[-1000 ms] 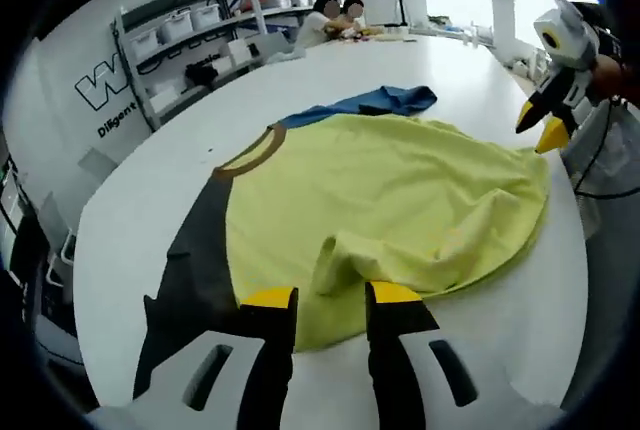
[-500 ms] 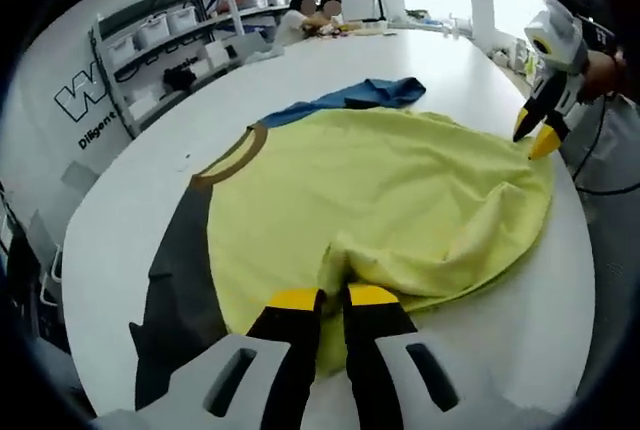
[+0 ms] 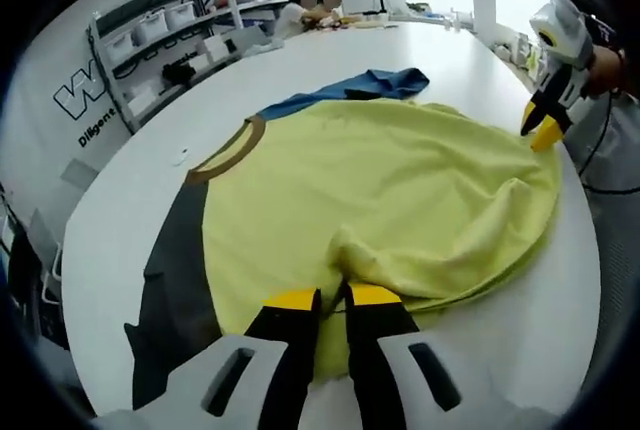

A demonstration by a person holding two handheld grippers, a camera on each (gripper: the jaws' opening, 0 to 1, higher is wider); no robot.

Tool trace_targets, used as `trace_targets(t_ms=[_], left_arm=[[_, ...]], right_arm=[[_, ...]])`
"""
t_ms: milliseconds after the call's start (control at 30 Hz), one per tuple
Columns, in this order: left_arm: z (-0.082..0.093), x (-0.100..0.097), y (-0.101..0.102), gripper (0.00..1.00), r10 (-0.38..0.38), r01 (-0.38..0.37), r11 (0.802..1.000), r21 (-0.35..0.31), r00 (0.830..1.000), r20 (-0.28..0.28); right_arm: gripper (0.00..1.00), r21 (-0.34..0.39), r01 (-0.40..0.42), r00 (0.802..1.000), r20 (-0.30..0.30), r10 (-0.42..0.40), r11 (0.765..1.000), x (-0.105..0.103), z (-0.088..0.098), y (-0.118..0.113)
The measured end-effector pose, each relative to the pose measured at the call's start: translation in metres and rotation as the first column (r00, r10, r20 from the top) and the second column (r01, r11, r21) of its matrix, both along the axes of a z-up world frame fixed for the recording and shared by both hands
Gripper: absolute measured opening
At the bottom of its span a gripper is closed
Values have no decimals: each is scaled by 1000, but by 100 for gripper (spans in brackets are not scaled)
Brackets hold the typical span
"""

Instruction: Fold the garment on the visible template until the final outline fits inside the template.

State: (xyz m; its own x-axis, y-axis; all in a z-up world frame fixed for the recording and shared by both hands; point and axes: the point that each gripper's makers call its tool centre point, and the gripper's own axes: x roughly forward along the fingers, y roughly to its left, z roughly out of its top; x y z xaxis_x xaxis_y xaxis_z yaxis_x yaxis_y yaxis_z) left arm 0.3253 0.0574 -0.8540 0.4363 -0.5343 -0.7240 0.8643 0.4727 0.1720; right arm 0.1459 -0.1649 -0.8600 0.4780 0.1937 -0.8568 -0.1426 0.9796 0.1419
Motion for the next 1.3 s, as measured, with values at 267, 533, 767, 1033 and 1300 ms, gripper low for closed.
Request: trace_targets(t_ms=[267, 533, 767, 1033, 1300], left_arm=[[-2, 0, -1, 11, 27, -30, 998, -50, 998, -62], [-3, -4, -2, 7, 28, -30, 999, -29, 997, -76], [0, -15, 15, 6, 116, -116, 993, 10, 984, -135], [9, -47, 48, 6, 198, -188, 980, 69, 960, -200], [15, -97, 80, 6, 285, -250, 956, 156, 918, -276]], right_arm=[[22, -29, -3, 1000, -31, 2, 1000, -5, -6, -7], [0, -153, -24, 999, -28, 20, 988, -3, -9, -22], [0, -95, 8, 999, -32, -11, 995, -3, -7, -21], [0, -88, -35, 999, -30, 33, 995, -6, 4, -19], [0, -142, -107, 994, -45, 102, 984, -12, 12, -24]])
